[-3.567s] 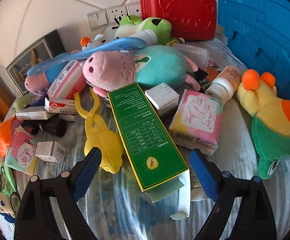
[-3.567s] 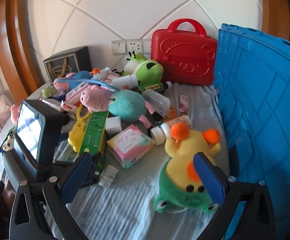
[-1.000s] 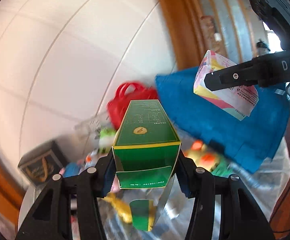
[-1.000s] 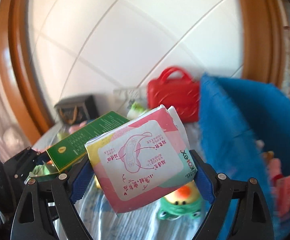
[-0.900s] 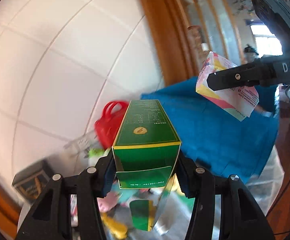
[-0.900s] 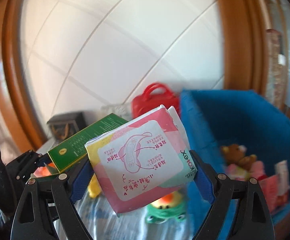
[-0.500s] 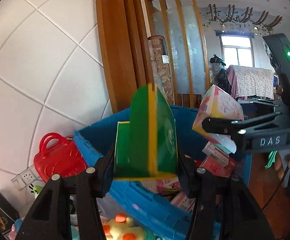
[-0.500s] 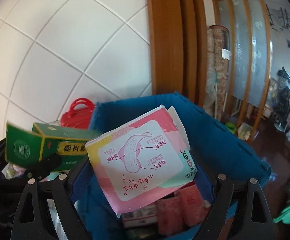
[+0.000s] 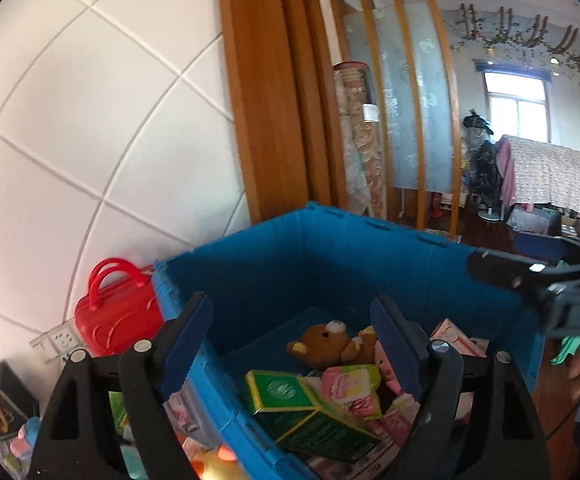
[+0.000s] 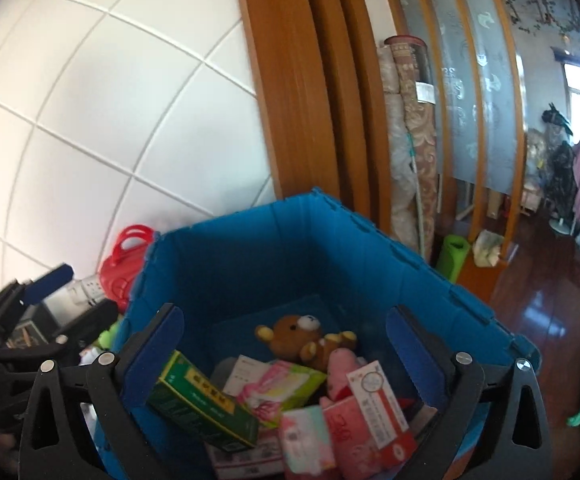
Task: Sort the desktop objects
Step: 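Return both tools from the crate toward the pile on the bed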
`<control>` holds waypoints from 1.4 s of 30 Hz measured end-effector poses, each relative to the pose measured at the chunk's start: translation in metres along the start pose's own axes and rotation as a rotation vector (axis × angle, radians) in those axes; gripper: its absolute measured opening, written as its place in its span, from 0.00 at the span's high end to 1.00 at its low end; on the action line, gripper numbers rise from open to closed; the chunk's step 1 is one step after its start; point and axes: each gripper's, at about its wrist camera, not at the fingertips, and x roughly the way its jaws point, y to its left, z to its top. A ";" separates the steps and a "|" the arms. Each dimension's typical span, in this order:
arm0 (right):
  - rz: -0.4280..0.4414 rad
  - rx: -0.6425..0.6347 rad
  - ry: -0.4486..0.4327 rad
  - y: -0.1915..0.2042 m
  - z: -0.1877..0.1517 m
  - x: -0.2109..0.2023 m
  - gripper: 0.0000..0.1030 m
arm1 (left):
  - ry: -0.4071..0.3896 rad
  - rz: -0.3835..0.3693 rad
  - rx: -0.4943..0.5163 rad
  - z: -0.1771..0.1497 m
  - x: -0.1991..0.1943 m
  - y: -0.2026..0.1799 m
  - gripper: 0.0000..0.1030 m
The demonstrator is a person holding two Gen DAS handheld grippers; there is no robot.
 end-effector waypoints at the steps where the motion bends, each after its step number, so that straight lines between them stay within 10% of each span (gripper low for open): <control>1: 0.015 0.004 -0.011 0.002 -0.002 -0.003 0.00 | 0.004 0.012 -0.013 -0.005 -0.003 0.003 0.21; 14: 0.157 -0.071 -0.024 0.092 -0.027 -0.032 0.00 | -0.028 0.265 -0.041 -0.099 -0.106 0.081 0.21; 22: 0.261 -0.151 0.045 0.191 -0.068 -0.031 0.00 | 0.096 0.415 -0.071 -0.178 -0.153 0.170 0.21; 30: 0.347 -0.261 0.220 0.280 -0.142 0.009 0.00 | 0.144 0.468 -0.130 -0.222 -0.172 0.234 0.21; 42: 0.265 -0.364 0.584 0.285 -0.241 0.132 0.00 | 0.192 0.434 -0.153 -0.249 -0.127 0.258 0.21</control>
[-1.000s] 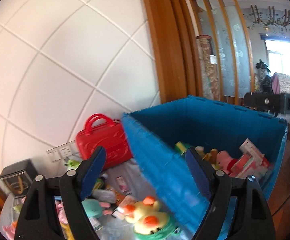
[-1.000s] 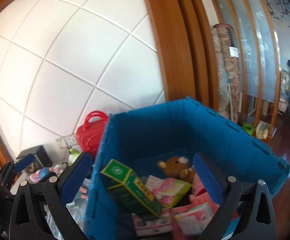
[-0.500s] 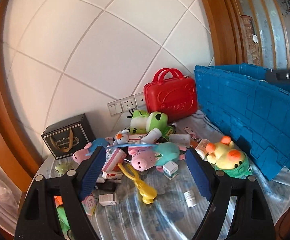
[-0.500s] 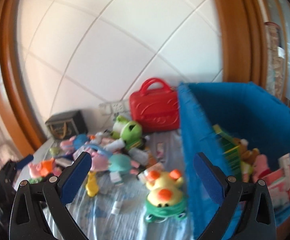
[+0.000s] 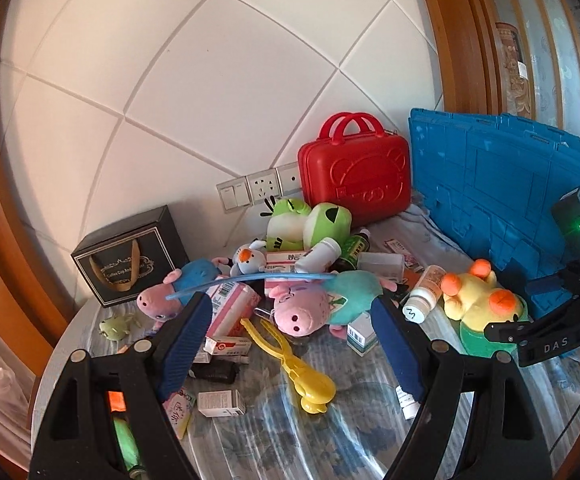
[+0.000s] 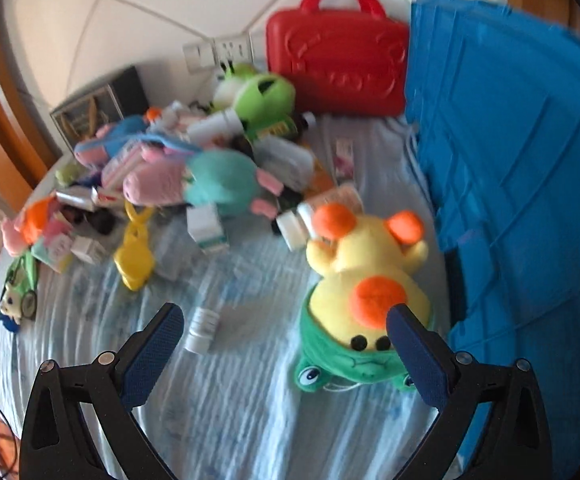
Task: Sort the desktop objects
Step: 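Return both tools from the crate toward the pile on the bed, then grasp the yellow-green duck plush with the right tool while the left tool grasps the pink pig plush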
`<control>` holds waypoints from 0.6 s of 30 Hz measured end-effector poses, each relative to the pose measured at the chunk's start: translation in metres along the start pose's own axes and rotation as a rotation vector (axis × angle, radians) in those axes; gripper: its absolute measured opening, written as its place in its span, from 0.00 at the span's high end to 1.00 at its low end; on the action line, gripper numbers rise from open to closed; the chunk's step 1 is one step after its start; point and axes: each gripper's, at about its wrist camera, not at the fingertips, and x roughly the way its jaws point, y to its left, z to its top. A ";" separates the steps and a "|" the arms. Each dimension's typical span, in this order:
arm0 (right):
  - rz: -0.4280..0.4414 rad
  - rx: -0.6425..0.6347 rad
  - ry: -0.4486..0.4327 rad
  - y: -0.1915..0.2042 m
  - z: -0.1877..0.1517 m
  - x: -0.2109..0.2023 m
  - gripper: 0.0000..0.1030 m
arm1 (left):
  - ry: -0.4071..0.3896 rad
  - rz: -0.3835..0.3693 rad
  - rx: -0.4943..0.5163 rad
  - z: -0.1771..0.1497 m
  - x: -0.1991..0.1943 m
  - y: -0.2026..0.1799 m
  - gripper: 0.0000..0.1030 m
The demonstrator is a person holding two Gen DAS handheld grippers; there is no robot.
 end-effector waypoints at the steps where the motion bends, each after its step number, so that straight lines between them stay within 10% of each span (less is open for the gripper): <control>1: 0.020 0.014 0.013 -0.003 -0.005 0.005 0.00 | 0.019 -0.004 0.009 -0.004 0.006 -0.002 0.21; 11: 0.012 0.194 0.116 -0.021 -0.065 0.051 0.07 | 0.119 -0.094 0.046 -0.029 0.052 -0.014 0.21; 18: -0.048 0.359 0.169 -0.039 -0.079 0.080 0.43 | 0.149 -0.164 0.076 -0.040 0.073 -0.013 0.21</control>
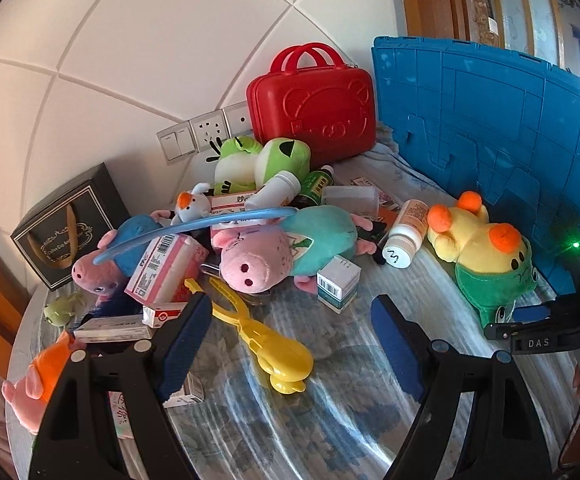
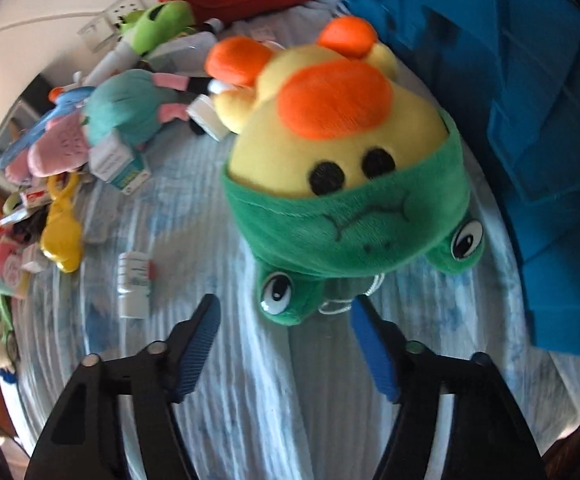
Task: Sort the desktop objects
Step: 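Grasp the yellow-green duck plush with the right tool while the left tool grasps the pink pig plush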
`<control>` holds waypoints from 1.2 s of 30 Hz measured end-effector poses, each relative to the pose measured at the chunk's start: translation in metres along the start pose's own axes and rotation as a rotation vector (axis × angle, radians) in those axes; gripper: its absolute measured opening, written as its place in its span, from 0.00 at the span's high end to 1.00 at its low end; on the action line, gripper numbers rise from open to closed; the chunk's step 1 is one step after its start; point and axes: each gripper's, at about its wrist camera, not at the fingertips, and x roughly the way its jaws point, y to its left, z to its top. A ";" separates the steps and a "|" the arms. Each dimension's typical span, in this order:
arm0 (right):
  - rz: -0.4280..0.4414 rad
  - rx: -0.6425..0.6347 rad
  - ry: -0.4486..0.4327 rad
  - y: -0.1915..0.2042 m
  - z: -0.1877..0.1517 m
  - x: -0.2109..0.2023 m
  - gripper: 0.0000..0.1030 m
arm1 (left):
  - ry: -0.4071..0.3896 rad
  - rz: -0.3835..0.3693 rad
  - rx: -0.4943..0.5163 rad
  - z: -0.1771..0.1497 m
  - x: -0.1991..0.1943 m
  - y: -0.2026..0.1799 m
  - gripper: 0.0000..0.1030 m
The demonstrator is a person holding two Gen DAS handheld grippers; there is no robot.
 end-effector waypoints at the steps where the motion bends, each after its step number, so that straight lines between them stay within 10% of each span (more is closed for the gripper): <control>1: -0.014 0.013 -0.006 -0.001 0.000 0.003 0.52 | 0.004 -0.005 0.007 -0.001 0.003 0.001 0.21; 22: -0.011 0.032 -0.013 0.003 0.017 0.026 0.68 | 0.036 -0.113 0.277 0.021 0.115 0.031 0.21; 29: -0.009 0.038 -0.016 0.005 0.020 0.028 0.68 | 0.048 -0.072 0.368 0.014 0.141 0.025 0.51; 36: -0.012 0.019 -0.017 0.010 0.021 0.030 0.70 | 0.070 -0.119 0.256 0.018 0.129 0.033 0.60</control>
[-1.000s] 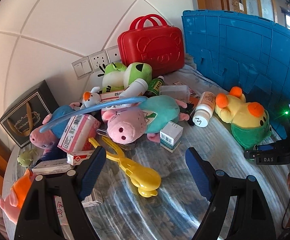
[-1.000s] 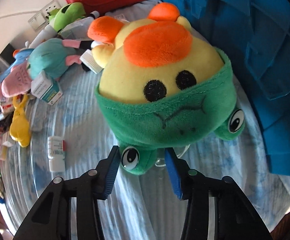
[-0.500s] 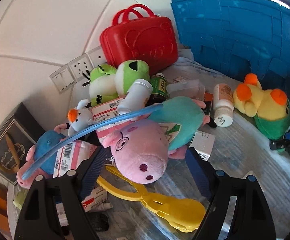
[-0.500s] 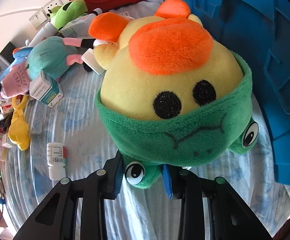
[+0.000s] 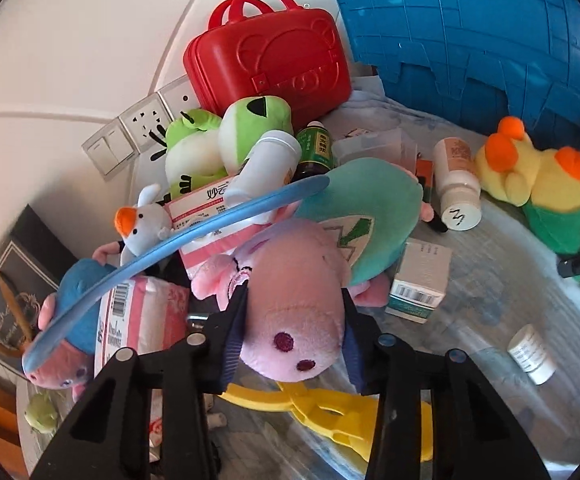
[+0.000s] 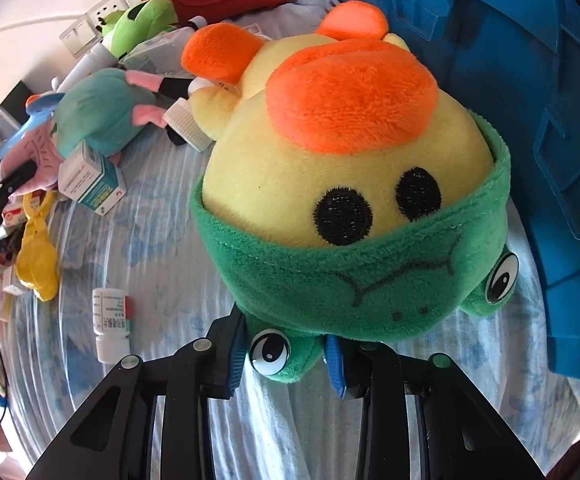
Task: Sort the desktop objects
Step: 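Grasp the yellow-green duck plush with the right tool while the left tool grasps the pink pig plush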
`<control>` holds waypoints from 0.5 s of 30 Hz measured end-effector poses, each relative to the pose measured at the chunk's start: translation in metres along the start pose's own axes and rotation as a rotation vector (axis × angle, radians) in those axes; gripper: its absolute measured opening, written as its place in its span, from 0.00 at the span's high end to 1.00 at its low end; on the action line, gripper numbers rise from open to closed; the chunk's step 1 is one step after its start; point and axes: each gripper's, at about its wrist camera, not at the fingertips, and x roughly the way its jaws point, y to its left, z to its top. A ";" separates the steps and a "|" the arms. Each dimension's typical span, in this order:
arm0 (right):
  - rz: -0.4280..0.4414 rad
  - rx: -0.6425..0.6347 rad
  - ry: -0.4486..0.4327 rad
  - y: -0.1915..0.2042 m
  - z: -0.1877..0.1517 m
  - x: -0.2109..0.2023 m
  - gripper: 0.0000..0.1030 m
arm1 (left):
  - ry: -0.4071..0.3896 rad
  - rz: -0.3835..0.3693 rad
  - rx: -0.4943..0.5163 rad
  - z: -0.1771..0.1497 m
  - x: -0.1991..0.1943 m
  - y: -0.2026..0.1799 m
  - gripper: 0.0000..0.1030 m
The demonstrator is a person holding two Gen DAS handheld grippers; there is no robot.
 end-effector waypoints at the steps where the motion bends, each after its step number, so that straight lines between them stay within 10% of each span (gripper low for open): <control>1: 0.011 0.010 0.003 -0.002 0.000 0.000 0.70 | 0.000 -0.007 -0.005 -0.001 -0.004 -0.002 0.60; 15: 0.050 -0.060 -0.040 0.026 0.014 -0.032 0.72 | -0.020 -0.065 -0.087 -0.019 -0.058 -0.034 0.63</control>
